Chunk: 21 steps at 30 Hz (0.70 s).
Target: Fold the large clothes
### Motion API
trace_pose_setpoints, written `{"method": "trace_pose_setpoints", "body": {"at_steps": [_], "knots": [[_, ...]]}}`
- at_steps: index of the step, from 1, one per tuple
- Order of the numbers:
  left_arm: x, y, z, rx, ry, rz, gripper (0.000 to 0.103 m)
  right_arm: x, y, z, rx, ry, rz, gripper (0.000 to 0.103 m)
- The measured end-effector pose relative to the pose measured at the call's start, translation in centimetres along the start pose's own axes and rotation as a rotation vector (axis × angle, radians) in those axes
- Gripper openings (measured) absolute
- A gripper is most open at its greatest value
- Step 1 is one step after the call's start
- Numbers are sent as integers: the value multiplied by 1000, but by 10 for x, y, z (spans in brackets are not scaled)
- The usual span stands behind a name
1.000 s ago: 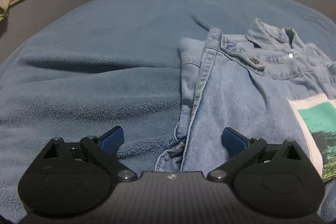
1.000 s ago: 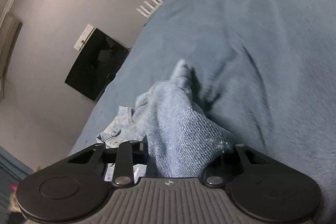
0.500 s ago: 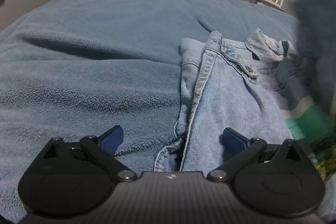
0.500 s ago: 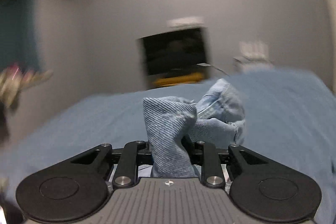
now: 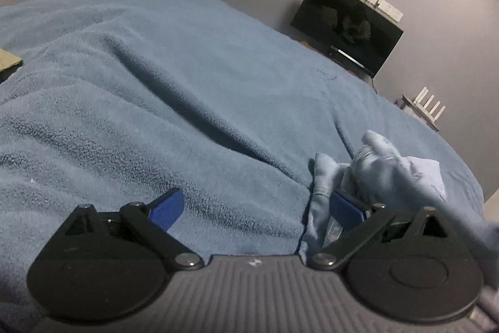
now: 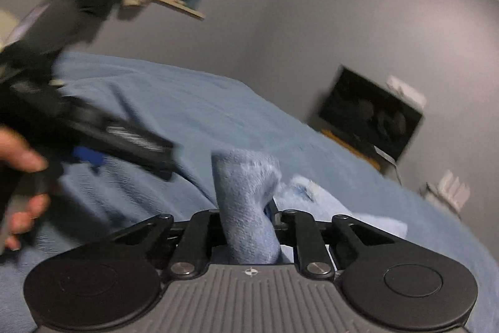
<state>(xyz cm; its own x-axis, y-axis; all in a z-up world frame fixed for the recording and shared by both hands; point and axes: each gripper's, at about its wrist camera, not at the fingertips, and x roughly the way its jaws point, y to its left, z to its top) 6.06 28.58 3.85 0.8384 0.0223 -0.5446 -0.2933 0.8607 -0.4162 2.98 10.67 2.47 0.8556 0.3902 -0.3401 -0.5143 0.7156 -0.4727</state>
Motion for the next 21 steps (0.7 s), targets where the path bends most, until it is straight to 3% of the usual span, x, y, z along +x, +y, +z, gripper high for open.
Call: {"method": "trace_pose_setpoints", "body": {"at_steps": [1, 3, 5, 9, 12, 14, 16, 21], "knots": [[0, -1, 1, 2, -2, -1, 101, -2, 12, -2, -50, -13, 20, 8], [-3, 3, 0, -3, 1, -5, 101, -2, 35, -12, -158, -10, 41, 7], [-5, 3, -1, -8, -5, -22, 101, 5, 41, -19, -138, 44, 80, 8], [-13, -4, -1, -1, -58, -208, 101, 8, 33, -30, -20, 75, 171, 12], [-10, -18, -6, 76, -20, -290, 101, 9, 13, -34, 95, 85, 267, 25], [-8, -26, -11, 129, 0, -261, 101, 0, -4, -33, 171, 51, 339, 51], [-4, -26, -12, 132, 14, -241, 101, -20, -17, -32, 202, -2, 371, 63], [-2, -19, -8, 68, 12, -263, 101, -80, -76, -49, 356, -76, 376, 70]]}}
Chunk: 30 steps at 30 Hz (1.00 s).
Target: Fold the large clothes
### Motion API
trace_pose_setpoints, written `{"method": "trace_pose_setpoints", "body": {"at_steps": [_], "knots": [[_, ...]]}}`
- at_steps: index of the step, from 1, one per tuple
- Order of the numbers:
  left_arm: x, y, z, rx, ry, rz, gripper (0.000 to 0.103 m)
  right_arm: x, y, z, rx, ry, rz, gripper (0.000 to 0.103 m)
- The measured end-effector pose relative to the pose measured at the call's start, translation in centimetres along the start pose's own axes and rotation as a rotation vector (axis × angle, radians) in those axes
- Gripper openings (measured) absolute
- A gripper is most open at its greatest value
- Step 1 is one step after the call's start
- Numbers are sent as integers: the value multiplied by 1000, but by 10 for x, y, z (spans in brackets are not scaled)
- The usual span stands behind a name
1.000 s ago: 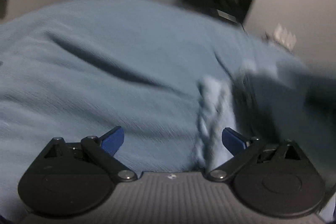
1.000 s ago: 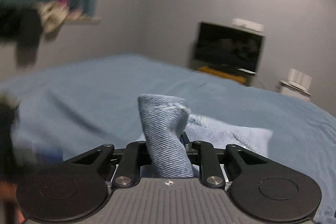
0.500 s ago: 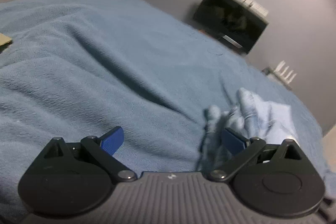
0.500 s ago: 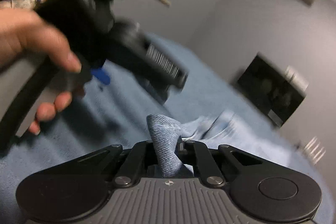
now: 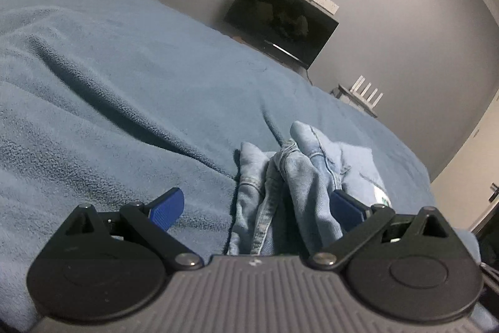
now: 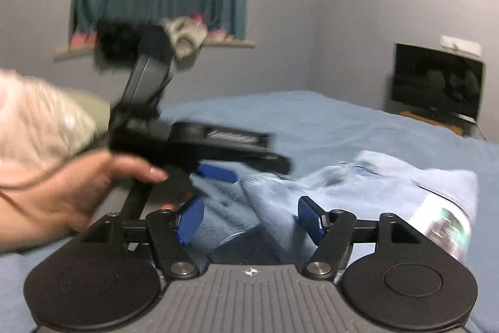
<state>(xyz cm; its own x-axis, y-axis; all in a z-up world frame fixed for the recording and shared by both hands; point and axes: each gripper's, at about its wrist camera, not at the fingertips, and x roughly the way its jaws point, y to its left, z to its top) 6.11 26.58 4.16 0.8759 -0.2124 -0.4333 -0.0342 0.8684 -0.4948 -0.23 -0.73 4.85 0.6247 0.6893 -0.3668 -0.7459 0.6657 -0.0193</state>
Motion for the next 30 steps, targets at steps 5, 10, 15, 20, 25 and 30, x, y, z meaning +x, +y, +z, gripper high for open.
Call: {"method": "trace_pose_setpoints", "body": {"at_steps": [5, 10, 15, 20, 25, 30], "knots": [[-5, -11, -2, 50, -68, -74, 101, -48, -76, -13, 232, -29, -184, 67], [-16, -31, -6, 95, -154, -184, 101, -36, -141, -49, 478, 68, -334, 53], [-14, -64, -5, 222, -174, -242, 84, -17, -146, -73, 507, 91, -258, 50], [28, -71, -9, 271, 93, -105, 9, -2, -143, -67, 476, 93, -225, 51], [33, -46, -24, 219, 271, -35, 8, 22, -141, -60, 439, 98, -171, 51], [28, -53, -36, 270, 308, 39, 8, 21, -162, -39, 466, 39, -148, 47]]}}
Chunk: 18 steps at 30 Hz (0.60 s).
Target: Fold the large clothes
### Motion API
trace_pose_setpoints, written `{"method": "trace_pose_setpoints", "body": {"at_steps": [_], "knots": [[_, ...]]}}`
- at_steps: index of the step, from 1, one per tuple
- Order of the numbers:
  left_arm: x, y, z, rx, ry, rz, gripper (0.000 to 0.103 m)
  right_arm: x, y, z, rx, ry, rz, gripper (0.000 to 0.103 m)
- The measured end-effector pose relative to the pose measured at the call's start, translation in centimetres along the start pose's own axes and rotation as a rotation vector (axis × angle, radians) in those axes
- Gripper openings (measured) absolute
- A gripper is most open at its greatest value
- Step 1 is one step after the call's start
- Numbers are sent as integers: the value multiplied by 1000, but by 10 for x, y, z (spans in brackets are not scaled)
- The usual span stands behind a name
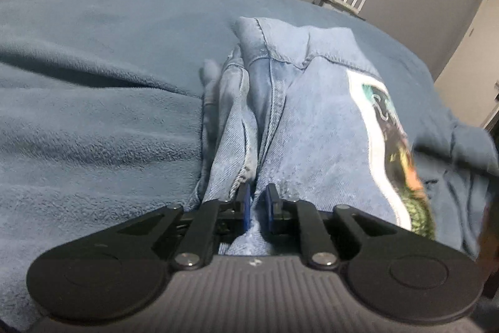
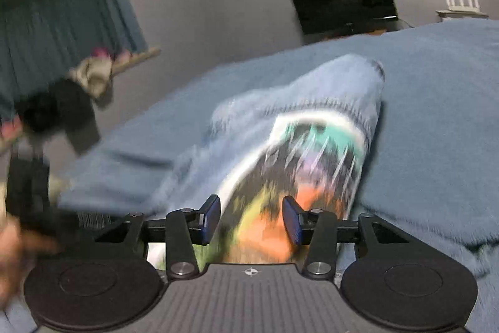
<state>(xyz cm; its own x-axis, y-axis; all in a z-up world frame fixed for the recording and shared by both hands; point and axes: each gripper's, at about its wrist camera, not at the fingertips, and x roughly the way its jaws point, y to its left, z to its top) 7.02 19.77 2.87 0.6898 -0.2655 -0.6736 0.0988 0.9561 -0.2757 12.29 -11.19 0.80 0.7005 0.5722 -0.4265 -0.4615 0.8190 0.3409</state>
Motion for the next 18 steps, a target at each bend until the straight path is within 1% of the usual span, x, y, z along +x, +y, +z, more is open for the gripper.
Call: {"method": "trace_pose_setpoints", "body": {"at_steps": [2, 4, 7, 9, 10, 11, 12, 13, 15, 16, 18], "knots": [[1, -7, -1, 35, -3, 29, 8, -3, -7, 19, 8, -57, -72, 48], [4, -10, -1, 44, -4, 36, 8, 8, -18, 39, 7, -82, -157, 46], [5, -3, 1, 28, 1, 29, 8, 34, -40, 64, 26, -71, -228, 44], [3, -2, 1, 26, 3, 28, 8, 55, -49, 72, 6, -38, -267, 42], [1, -1, 0, 30, 3, 30, 8, 64, -52, 73, 8, -26, -262, 38], [1, -2, 0, 35, 4, 33, 8, 75, -56, 73, 24, -14, -238, 38], [-1, -1, -2, 38, 5, 35, 8, 85, -56, 72, 28, -7, -235, 38], [2, -2, 0, 40, 7, 37, 8, 95, -54, 71, 17, 3, -234, 39], [5, -2, 1, 35, 13, 38, 8, 121, -50, 65, -45, 28, -249, 42], [6, -2, 1, 31, 15, 37, 8, 130, -47, 64, -69, 34, -254, 46], [8, -1, 2, 25, 19, 33, 8, 152, -50, 65, -104, 63, -257, 47]]}}
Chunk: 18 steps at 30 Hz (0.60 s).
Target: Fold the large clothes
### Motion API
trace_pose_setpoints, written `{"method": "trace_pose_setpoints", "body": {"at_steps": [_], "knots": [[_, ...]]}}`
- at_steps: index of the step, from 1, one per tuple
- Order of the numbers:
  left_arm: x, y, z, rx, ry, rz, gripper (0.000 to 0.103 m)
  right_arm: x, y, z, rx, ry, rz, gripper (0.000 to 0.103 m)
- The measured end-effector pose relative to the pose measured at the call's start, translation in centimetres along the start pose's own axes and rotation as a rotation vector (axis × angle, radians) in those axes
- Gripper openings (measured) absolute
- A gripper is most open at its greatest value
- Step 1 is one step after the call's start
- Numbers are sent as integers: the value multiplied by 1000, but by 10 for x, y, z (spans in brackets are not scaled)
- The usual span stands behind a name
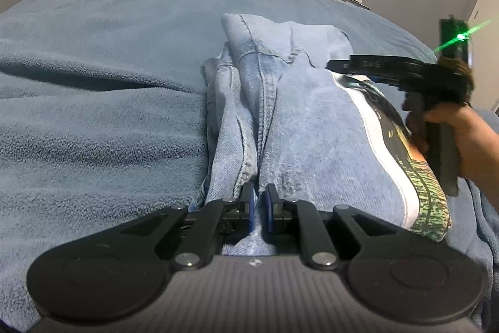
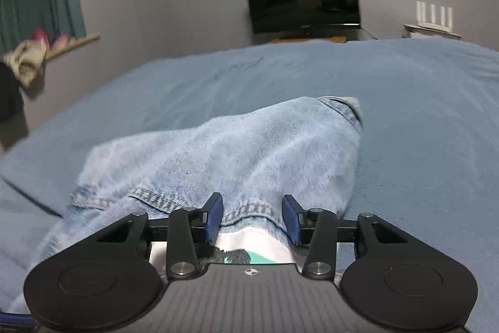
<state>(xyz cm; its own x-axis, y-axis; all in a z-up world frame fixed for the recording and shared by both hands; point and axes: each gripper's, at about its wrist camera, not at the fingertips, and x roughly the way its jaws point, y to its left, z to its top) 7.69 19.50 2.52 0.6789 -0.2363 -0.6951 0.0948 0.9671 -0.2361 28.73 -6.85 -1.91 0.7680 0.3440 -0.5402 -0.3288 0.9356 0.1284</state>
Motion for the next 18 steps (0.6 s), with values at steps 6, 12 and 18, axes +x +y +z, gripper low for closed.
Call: {"method": "trace_pose_setpoints", "body": {"at_steps": [6, 12, 18], "knots": [[5, 5, 3, -29, 8, -27, 8, -17, -15, 6, 73, -48, 39, 50], [8, 6, 3, -24, 8, -21, 8, -81, 19, -28, -201, -104, 179, 50], [7, 5, 1, -29, -11, -21, 8, -110, 51, -84, -433, -63, 156, 51]]}}
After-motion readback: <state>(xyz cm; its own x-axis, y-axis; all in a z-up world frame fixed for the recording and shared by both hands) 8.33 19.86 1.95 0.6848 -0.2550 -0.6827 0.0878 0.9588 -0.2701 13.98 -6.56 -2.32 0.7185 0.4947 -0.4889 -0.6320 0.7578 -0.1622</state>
